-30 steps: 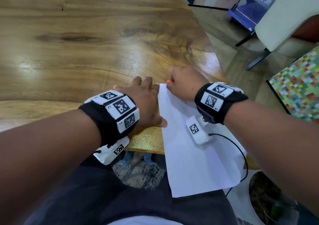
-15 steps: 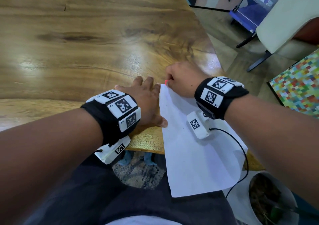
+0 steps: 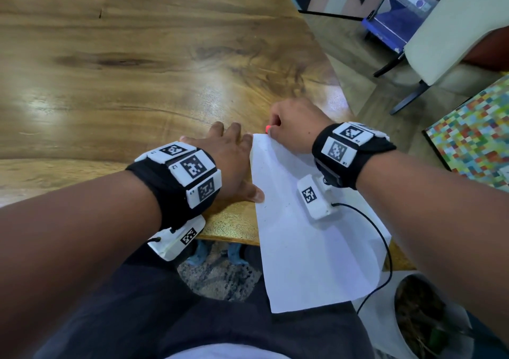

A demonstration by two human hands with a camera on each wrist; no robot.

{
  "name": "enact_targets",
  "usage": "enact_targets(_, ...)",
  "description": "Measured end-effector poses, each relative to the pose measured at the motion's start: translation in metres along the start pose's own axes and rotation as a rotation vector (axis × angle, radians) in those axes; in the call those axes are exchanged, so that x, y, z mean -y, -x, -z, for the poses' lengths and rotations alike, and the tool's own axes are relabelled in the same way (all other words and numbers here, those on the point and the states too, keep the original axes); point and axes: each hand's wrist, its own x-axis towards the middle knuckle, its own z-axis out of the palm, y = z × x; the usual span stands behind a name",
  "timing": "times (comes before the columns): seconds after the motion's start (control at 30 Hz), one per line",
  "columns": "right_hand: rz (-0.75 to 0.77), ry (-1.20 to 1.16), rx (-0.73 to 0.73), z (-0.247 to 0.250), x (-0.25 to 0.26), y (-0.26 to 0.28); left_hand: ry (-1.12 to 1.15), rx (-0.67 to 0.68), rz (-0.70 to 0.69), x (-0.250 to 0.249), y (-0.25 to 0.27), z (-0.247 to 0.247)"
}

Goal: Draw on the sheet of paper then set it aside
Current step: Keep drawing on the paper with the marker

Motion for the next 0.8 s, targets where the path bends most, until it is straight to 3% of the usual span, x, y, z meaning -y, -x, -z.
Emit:
enact_targets(0.1,0.012,0.006,-0.012,0.0,-0.001,0.007,0.006,0.017,0.0,0.0,-0.001,0.0)
enact_targets(0.3,0.182,-0.001,-0.013,-0.011,0.008,0.044,0.01,0.037,-0.014,0.003,-0.004,0.001)
enact_targets(0.5,0.014,-0.099,-0.163,0.008,-0.014,0.03,-0.014,0.046,-0.016,0.001,-0.003,0.001)
enact_targets(0.63,-0.021,-0.113,-0.109,0.006,-0.023,0.04,-0.026,0.058,-0.038,0.003,-0.003,0.002)
enact_targets(0.8,0.087,-0.063,-0.021,-0.019,-0.008,0.059,-0.028,0.045,-0.032,0.0,-0.005,0.003)
